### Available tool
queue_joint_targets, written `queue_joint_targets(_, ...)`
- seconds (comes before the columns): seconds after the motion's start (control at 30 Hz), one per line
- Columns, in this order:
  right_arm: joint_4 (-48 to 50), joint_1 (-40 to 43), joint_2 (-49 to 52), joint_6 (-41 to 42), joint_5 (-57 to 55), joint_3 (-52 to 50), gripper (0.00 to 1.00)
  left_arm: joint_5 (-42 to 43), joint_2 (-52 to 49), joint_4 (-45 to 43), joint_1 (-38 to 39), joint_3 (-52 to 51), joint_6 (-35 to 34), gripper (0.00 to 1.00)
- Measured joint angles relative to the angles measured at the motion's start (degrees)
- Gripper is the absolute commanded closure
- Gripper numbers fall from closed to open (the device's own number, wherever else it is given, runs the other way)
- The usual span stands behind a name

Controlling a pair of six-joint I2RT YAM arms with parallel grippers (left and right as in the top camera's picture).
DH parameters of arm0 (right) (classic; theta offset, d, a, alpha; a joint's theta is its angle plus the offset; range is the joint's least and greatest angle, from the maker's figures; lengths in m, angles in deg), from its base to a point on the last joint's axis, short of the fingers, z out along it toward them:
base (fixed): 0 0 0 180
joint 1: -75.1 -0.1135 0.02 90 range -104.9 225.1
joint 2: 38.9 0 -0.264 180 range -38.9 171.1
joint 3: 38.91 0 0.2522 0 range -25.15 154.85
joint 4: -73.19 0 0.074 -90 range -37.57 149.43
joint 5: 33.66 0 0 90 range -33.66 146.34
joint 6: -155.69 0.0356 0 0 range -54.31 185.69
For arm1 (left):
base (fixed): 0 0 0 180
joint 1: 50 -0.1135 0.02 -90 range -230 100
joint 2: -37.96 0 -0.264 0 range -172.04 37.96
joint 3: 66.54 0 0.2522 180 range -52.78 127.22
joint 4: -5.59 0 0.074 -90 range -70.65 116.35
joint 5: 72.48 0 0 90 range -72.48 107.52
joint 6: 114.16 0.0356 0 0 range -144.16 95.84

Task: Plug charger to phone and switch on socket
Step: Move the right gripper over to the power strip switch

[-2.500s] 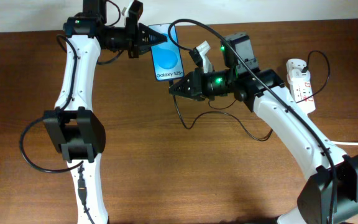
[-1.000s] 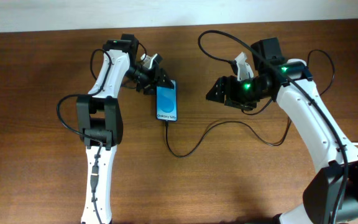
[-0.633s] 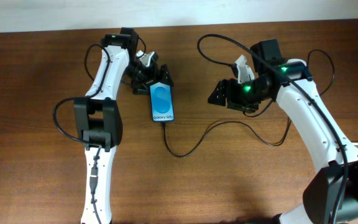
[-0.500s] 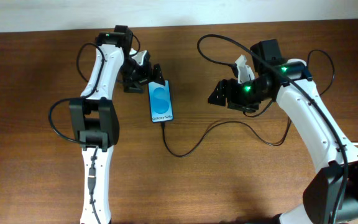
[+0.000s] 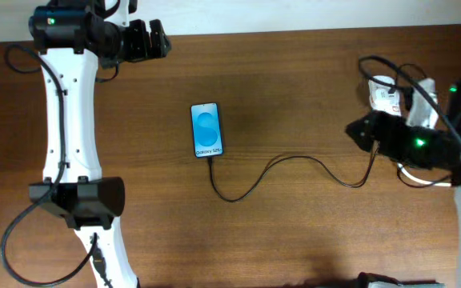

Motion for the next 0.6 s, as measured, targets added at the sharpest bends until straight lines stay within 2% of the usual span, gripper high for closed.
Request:
queue_joint_targets(0.1, -0.7, 2.05, -1.84, -1.03, -0.02, 0.0, 0.07, -0.48, -0.81, 0.09, 0.11, -0.37, 0.0, 0.01)
queue_joint_targets(0.13, -0.72, 2.1, -1.81, -1.14, -0.22, 0.0, 0.01, -0.5, -0.81, 0.09, 0.11, -0.37, 0.0, 0.01)
queue_joint_targets(0.43, -1.36, 2.1, -1.81, -1.64, -11.76, 0.0, 0.01, -0.68, -0.81, 0.09, 0.11, -0.37, 0.02, 0.01)
queue_joint_targets(0.6, -6.73, 2.1, -0.81, -0.55, -12.7, 0.07, 0.02, -0.68, -0.81, 0.09, 0.11, -0.37, 0.0, 0.01)
